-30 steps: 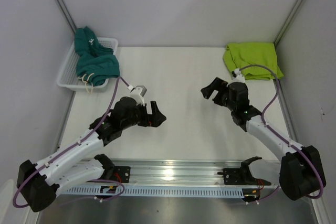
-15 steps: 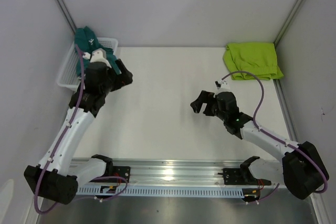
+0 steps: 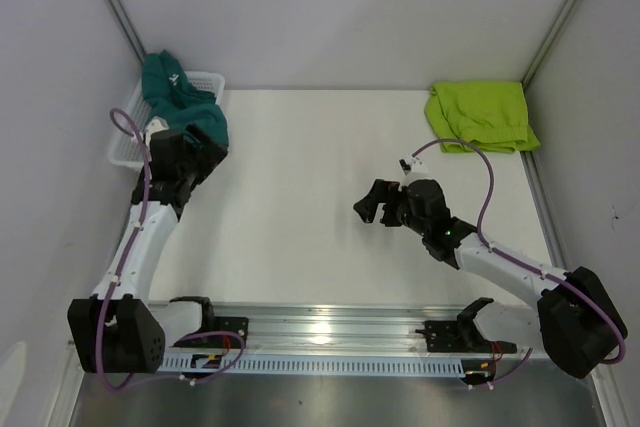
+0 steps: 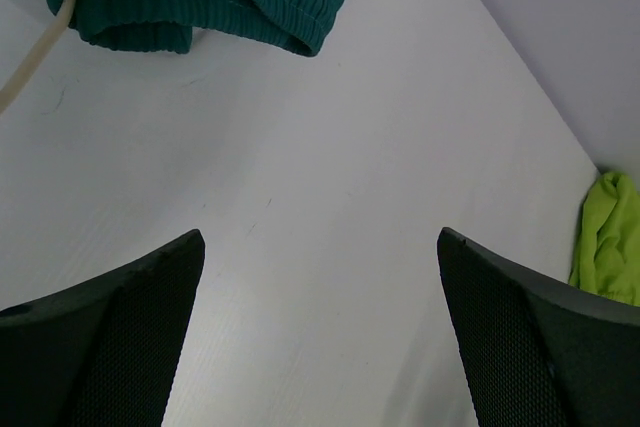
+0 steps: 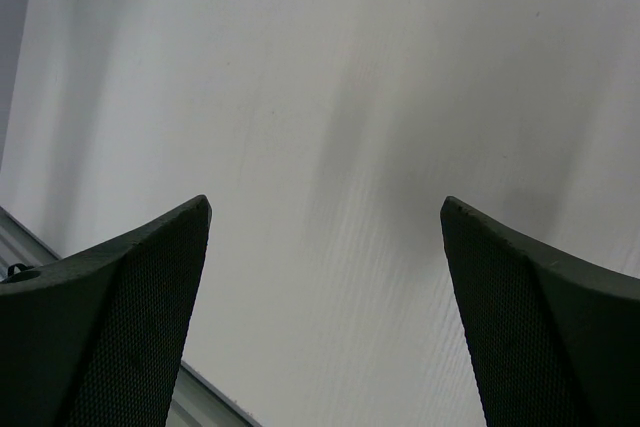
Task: Fold and stack the shorts
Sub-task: Grab the shorts from the pile
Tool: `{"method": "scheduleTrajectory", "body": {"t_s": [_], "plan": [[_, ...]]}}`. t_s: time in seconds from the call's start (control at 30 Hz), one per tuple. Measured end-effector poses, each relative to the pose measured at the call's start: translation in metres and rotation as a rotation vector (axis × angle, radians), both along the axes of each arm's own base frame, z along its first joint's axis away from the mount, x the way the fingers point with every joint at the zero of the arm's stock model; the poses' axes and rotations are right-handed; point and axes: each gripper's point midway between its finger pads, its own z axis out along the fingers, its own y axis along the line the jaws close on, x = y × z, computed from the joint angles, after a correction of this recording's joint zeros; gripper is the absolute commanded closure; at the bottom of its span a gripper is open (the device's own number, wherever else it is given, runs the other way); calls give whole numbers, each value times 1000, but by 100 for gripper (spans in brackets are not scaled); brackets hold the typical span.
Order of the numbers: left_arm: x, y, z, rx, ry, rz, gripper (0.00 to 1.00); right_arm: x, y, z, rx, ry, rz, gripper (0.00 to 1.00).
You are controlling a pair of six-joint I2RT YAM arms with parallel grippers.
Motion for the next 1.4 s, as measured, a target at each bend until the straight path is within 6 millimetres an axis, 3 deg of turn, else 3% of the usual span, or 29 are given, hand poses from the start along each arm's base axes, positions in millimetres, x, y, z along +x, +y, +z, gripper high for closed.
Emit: {"method": "scheduleTrajectory", "body": {"t_s": [0.13,0.27,0.33,0.57,0.9,1.4], "plan": [[5,10,-19,-96,-34,107,2,-3,0,-5,-3,8,6,4],[1,17,-58,-181,-45,218,2,-5,-1,-9,-3,13,8,4],[2,20,-65,-207,-55,259,2,-5,0,-9,-1,14,9,4],[31,24,-37,-267,-186,298,3,-3,3,-5,17,3,11,4],[47,32,-18,-312,-252,343,4,-3,5,-19,7,41,18,4],[77,56,-29,-313,-230,442,9,0,4,-24,14,61,9,4]]}}
